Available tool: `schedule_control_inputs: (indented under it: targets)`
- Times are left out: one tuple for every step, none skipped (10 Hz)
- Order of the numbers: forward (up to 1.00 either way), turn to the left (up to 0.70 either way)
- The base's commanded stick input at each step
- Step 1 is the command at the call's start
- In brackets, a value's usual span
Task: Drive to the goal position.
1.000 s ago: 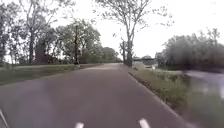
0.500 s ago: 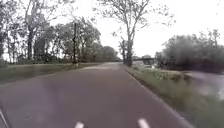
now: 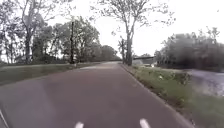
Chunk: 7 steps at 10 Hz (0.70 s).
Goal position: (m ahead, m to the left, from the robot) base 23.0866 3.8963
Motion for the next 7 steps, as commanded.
schedule_control_inputs:
  targets:
    - [0.7, 0.0]
    - [0.7, 0.0]
    - [0.7, 0.0]
    - [0.7, 0.0]
    - [0.7, 0.0]
    - [0.7, 0.0]
    - [0.7, 0.0]
